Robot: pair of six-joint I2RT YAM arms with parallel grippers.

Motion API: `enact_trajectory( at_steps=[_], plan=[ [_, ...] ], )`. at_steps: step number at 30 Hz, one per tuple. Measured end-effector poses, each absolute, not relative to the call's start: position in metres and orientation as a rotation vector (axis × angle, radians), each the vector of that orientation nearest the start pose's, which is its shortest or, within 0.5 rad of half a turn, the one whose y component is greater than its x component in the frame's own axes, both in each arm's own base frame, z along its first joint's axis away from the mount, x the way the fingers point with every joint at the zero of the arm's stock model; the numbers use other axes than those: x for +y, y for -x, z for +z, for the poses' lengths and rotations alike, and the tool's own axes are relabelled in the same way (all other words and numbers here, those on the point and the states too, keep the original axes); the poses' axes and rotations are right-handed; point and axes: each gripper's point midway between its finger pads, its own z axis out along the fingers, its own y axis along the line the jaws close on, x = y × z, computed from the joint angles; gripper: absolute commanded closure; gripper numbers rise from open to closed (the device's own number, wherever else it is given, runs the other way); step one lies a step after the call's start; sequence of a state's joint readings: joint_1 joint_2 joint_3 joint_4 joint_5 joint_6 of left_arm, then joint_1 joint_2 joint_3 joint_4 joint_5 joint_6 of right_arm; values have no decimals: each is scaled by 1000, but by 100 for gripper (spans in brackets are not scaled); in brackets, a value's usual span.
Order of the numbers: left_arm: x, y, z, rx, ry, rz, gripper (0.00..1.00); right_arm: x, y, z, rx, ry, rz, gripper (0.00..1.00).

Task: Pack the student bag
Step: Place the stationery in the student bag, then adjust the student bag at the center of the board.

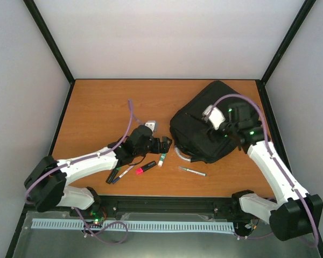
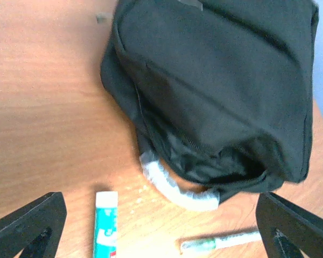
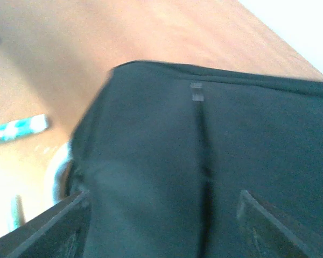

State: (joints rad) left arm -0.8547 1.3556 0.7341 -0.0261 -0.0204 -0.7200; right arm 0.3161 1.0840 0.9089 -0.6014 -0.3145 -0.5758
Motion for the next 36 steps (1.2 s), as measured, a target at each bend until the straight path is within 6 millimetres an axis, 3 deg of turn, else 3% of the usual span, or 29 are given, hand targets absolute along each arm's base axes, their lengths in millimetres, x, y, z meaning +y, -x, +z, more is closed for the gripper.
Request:
enact_trajectory(
  at_steps=[1, 2, 5, 11, 17, 24, 29, 32, 36],
  plan=[
    [-291, -264, 138, 2326, -137, -795, 0, 138, -294, 207, 2028, 1073, 240, 6],
    [-289, -268, 144, 2309, -126, -778, 0, 125, -304, 215, 2045, 1010, 231, 1],
    [-291, -286, 159, 2278, -91, -740, 0, 88, -323, 225, 2101, 844, 203, 0],
    [-317, -341, 160, 2302, -48, -696, 0, 15, -330, 217, 2215, 536, 152, 1],
    [-333, -416, 155, 2341, -10, -690, 0, -10, -322, 197, 2319, 451, 176, 7],
    [-352, -477, 132, 2421, -92, -769, 0, -44, -313, 144, 2517, 319, 273, 7],
    [-365, -492, 103, 2484, -195, -835, 0, -45, -307, 109, 2629, 316, 362, 16],
    [-374, -483, 78, 2545, -246, -911, 1, -46, -309, 92, 2682, 308, 416, 21],
    [-381, -463, 59, 2589, -286, -1015, 4, -45, -316, 76, 2725, 298, 477, 22]
  ],
)
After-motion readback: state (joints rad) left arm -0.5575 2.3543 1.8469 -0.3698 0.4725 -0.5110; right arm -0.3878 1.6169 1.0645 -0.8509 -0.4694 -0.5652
